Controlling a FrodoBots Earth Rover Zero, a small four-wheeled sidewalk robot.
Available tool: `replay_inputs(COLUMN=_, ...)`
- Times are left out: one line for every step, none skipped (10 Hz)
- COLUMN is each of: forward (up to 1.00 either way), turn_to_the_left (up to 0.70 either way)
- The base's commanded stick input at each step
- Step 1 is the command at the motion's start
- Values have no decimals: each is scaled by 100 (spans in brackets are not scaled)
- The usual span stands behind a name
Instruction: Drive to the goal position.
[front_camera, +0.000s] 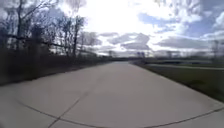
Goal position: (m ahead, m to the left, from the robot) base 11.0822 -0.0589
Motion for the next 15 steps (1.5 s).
replay_inputs(forward=100, turn_to_the_left=0)
replay_inputs(forward=100, turn_to_the_left=0)
replay_inputs(forward=100, turn_to_the_left=0)
replay_inputs(forward=100, turn_to_the_left=0)
replay_inputs(forward=100, turn_to_the_left=0)
replay_inputs(forward=100, turn_to_the_left=0)
replay_inputs(forward=100, turn_to_the_left=0)
replay_inputs(forward=100, turn_to_the_left=-1)
replay_inputs(forward=100, turn_to_the_left=-7)
replay_inputs(forward=100, turn_to_the_left=-12)
replay_inputs(forward=100, turn_to_the_left=-17)
replay_inputs(forward=100, turn_to_the_left=-22)
replay_inputs(forward=100, turn_to_the_left=-27)
replay_inputs(forward=100, turn_to_the_left=-33)
replay_inputs(forward=100, turn_to_the_left=-38)
